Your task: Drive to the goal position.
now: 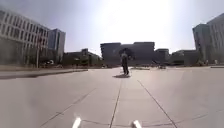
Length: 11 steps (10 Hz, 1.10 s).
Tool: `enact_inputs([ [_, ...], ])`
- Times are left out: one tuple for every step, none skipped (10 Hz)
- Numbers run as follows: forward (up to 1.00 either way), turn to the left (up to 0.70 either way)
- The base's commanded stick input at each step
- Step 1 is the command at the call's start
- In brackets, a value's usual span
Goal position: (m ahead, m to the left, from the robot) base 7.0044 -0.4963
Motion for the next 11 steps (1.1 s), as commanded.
enact_inputs([
  [1.00,0.00],
  [1.00,0.00],
  [1.00,0.00],
  [1.00,0.00],
  [1.00,0.00],
  [1.00,0.00],
  [1.00,-0.40],
  [1.00,-0.40],
  [1.00,-0.40],
  [1.00,-0.19],
  [1.00,0.00],
])
